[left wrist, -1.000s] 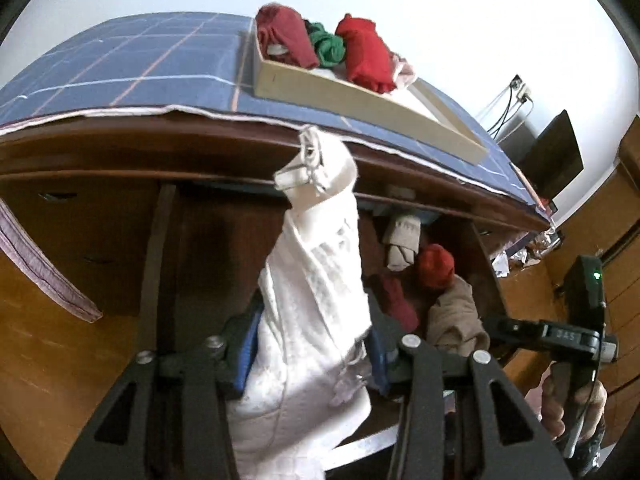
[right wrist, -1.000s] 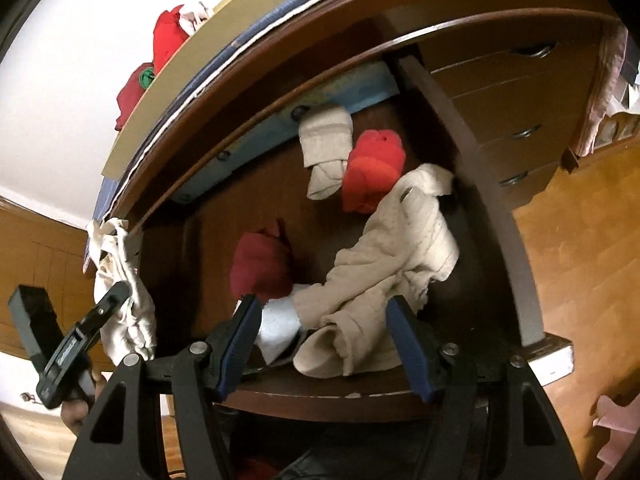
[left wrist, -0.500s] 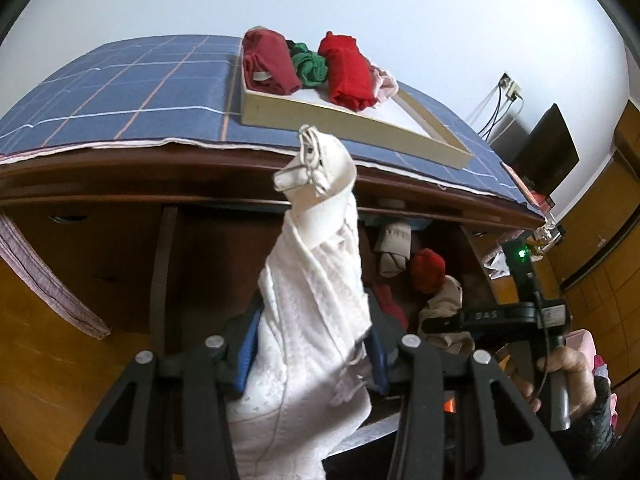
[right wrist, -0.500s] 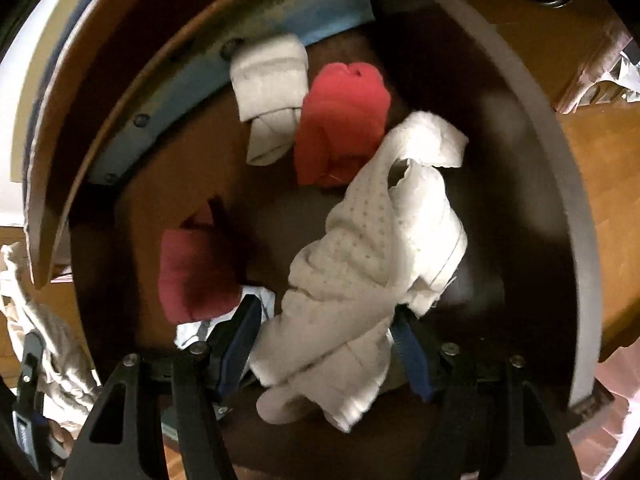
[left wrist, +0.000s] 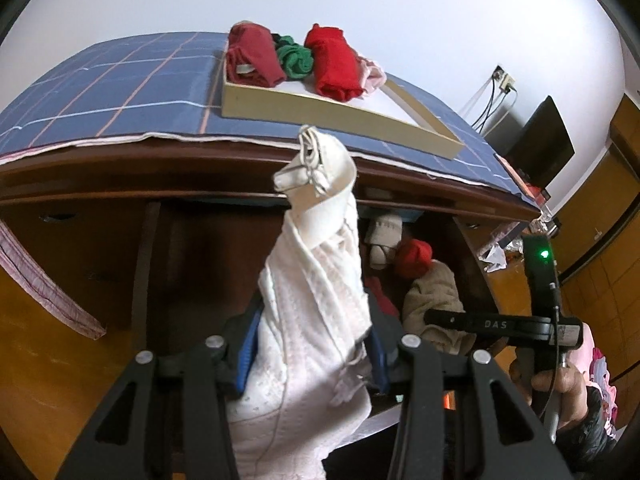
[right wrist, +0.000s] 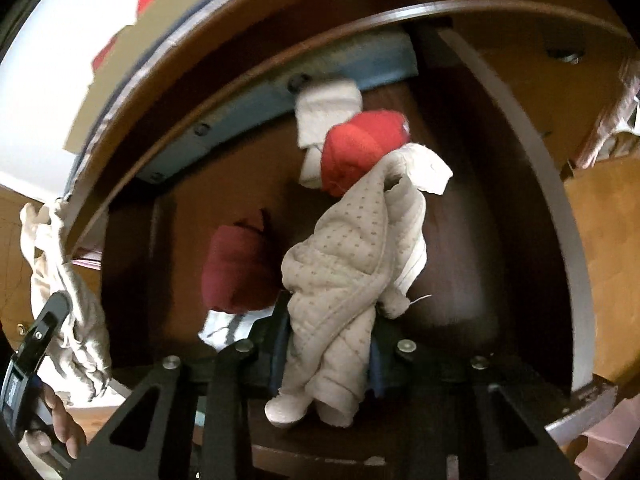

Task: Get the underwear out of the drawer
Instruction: 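Lift both held underwear up and carry them over the tray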

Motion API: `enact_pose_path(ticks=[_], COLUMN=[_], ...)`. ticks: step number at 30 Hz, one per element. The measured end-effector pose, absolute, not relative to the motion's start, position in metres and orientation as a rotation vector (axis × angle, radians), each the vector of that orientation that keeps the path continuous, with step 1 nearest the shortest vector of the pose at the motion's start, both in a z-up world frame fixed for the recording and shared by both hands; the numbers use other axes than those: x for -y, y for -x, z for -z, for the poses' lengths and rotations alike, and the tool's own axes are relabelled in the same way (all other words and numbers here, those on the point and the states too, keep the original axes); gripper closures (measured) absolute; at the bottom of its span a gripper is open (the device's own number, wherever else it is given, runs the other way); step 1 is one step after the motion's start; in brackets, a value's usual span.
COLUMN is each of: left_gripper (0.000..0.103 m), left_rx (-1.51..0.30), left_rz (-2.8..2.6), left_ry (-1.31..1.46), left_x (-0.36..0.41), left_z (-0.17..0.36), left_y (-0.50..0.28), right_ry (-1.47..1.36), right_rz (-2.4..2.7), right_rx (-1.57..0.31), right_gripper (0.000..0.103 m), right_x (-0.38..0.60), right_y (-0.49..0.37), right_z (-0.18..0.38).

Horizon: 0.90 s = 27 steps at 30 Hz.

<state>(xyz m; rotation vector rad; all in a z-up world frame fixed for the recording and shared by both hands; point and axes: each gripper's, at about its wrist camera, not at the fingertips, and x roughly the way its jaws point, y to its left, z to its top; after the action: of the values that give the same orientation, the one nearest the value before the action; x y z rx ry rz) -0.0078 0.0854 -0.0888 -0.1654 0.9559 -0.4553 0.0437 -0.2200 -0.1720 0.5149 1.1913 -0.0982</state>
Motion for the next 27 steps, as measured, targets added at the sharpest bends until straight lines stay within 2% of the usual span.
enact_pose_path(ticks=[17, 27], left_gripper=[0.059, 0.059], left_rx=[-0.840, -0.786], left_rz=[0.474, 0.529], left_ry=[0.120, 0.112], left_x=[-0.064, -0.039], left_z=[0.050, 0.024], left_y=[0.011, -0.012], right_ry=[-0.306, -0.205], right_rz=[0.061, 0.045], right_rx=[-0.881, -0.764], right_gripper=[0.069, 0.070], right_x=[0.208, 0.202], right_y=[-0.010, -0.033], right_z=[0.069, 0.026])
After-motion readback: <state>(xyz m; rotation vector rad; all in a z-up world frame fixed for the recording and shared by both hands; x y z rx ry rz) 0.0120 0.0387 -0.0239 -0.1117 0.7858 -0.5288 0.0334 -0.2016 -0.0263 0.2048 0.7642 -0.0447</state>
